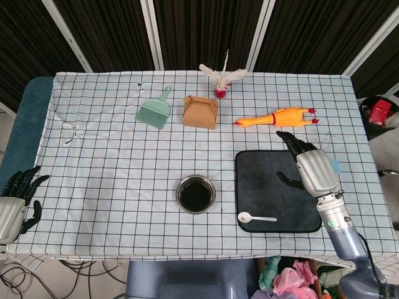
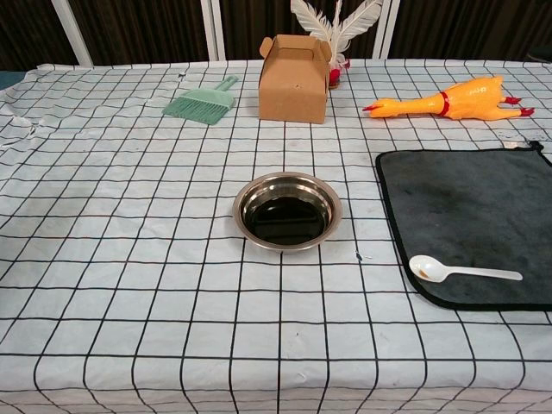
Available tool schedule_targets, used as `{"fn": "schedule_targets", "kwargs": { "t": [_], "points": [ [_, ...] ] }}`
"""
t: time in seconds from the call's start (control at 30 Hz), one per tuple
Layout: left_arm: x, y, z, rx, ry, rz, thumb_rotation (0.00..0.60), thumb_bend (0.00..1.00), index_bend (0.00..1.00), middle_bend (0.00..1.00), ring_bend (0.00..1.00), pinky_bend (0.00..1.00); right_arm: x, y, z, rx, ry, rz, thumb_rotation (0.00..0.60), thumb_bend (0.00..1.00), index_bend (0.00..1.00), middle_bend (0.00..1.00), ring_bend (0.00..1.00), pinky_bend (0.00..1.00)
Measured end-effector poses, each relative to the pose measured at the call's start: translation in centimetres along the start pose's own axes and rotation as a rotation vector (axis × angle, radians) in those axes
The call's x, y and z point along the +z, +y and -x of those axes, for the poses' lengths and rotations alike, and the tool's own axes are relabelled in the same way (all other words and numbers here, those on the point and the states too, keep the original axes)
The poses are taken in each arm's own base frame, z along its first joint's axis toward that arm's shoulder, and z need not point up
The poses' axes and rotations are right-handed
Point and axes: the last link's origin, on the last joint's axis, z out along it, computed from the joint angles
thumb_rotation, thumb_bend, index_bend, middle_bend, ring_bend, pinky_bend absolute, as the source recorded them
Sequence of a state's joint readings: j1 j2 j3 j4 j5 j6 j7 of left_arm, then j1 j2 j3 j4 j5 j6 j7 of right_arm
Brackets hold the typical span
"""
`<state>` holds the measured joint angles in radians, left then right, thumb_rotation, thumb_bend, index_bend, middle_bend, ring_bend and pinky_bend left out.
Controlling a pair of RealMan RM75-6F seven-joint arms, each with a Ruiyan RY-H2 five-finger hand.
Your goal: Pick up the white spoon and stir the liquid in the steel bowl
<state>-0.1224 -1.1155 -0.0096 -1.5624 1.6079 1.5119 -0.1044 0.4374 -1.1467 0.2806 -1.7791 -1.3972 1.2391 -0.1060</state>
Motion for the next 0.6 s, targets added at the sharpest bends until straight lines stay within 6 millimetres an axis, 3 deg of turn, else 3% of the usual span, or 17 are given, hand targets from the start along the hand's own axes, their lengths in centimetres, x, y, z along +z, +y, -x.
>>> {"fn": "schedule_targets", "kwargs": {
  "t": [0.6],
  "points": [
    [-0.1,-0.1,-0.1,0.002,-0.006,0.004,0.6,0.73,0.15,0.01,0.0,0.0,-1.1,-0.5,-0.3,-0.02,-0.012,0.007,0.6,0.2,0.06,0.12,0.27,0.35]
  ]
}}
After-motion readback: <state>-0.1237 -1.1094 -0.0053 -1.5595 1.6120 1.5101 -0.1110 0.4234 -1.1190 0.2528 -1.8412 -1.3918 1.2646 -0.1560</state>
